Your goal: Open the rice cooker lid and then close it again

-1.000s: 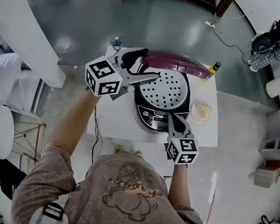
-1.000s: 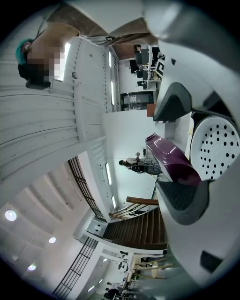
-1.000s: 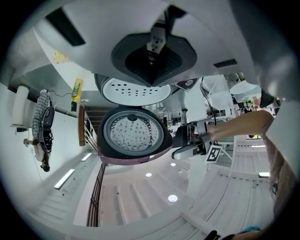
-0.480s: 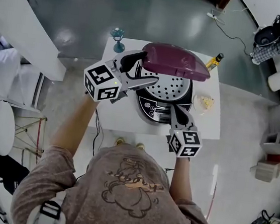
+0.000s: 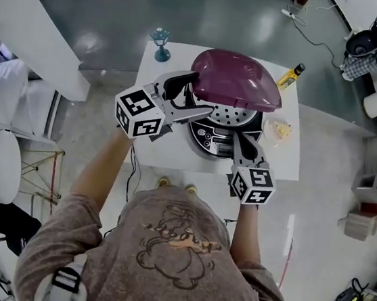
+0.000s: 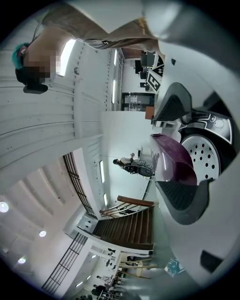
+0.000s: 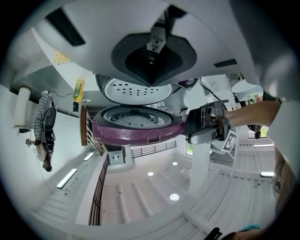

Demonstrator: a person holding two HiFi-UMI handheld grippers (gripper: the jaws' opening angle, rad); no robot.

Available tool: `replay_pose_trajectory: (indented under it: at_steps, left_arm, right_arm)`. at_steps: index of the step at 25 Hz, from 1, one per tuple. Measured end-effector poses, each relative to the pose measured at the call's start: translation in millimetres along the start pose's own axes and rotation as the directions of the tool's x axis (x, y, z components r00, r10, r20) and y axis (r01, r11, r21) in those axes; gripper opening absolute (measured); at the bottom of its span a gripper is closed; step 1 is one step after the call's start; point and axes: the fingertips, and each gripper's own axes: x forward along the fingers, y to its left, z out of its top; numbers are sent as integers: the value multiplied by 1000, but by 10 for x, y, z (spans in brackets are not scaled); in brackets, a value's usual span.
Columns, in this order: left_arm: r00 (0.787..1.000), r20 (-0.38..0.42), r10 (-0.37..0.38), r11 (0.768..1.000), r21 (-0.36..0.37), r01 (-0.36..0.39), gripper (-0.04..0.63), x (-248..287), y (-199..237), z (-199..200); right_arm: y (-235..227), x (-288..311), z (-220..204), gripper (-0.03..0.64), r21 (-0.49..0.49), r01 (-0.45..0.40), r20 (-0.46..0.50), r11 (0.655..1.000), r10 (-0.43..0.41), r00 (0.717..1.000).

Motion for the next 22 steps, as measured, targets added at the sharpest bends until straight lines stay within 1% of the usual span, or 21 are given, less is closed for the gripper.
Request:
replay_pose_trajectory:
  at_steps: [10, 15, 22]
  left_arm:
    - [999, -27, 18, 999, -40, -19, 394, -28, -79, -309]
    - [999, -35, 26, 998, -47, -28, 394, -41, -100, -379]
    - [998, -50, 23, 996, -83, -27, 393, -38, -114, -502]
  right_arm:
    - [-8, 13, -10, 3, -8, 13, 8, 1000, -13, 1000]
    - [4, 3, 11, 3, -7, 11, 11, 1000, -11, 1000]
    - [-14, -3, 7, 3, -1, 11, 16, 1000, -11, 1000]
